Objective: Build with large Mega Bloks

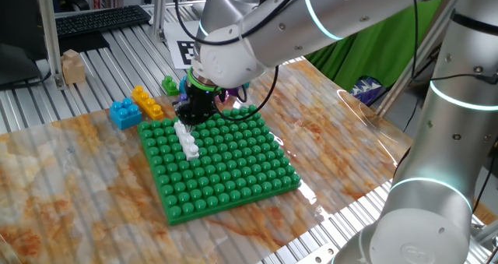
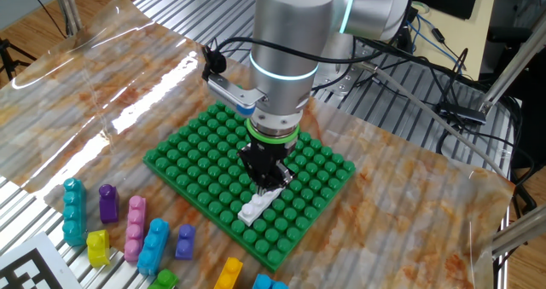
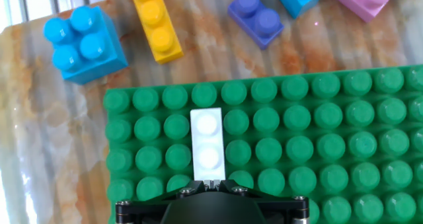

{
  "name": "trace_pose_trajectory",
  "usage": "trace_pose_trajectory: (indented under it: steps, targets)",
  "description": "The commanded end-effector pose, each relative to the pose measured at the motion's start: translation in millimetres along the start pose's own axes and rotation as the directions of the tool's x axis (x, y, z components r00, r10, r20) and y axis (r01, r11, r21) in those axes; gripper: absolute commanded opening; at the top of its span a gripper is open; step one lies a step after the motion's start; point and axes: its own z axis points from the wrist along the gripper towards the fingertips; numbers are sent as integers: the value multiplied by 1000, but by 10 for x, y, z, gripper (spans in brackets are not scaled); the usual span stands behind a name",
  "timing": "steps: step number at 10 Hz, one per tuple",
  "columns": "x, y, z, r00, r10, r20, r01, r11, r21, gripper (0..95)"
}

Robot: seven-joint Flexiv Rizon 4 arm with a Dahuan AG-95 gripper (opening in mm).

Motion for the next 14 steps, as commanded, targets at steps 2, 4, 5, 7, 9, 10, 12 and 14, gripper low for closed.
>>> trace_pose_trajectory:
  steps: [2, 4, 5, 7, 9, 10, 12, 14]
  targets:
    - [-17, 5, 19, 1000, 0, 3, 0, 1000, -4, 0]
    - [-52, 13, 25, 1000, -1, 1, 1, 1000, -7, 0]
    - [-78, 22, 23, 1000, 0, 1, 0, 1000, -10, 0]
    - [-93, 35, 47, 1000, 4, 0, -4, 1000, -15, 0]
    - [-94, 52, 88, 1000, 7, 1, -7, 1000, -17, 0]
    - [-93, 52, 90, 1000, 5, -1, -5, 1000, -18, 0]
    - [-87, 68, 136, 1000, 6, -1, -6, 1000, -24, 0]
    - [-50, 83, 234, 1000, 8, 6, -8, 1000, -14, 0]
